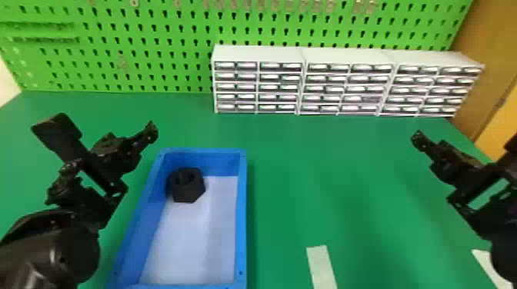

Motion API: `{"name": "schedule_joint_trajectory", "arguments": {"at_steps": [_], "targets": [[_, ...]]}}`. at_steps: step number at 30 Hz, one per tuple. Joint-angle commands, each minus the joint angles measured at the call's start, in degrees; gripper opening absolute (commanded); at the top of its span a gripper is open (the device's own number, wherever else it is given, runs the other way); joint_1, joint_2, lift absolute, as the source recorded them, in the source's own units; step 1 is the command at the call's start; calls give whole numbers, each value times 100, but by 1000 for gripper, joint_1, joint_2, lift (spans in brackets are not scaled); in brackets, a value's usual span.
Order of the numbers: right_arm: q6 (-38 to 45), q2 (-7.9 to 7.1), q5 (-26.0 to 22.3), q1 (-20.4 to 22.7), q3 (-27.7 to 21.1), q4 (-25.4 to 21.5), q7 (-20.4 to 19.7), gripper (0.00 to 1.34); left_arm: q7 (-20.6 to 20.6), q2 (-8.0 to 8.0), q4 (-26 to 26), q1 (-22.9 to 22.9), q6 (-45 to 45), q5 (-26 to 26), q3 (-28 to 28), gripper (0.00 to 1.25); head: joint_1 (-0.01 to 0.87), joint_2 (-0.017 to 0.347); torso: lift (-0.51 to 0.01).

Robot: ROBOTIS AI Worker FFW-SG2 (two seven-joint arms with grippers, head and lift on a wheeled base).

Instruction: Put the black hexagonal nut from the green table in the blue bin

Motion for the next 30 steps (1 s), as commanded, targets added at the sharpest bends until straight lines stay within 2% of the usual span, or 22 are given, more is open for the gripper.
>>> {"name": "schedule_joint_trajectory", "arguments": {"at_steps": [1,30], "targets": [[0,-7,0,-12,1,0,7,850,0,2,0,-11,0,0,-9,1129,692,9,-97],[9,-16,35,-30,45,0,7,850,0,2,0,-20,0,-9,18,1129,692,9,-97]]}}
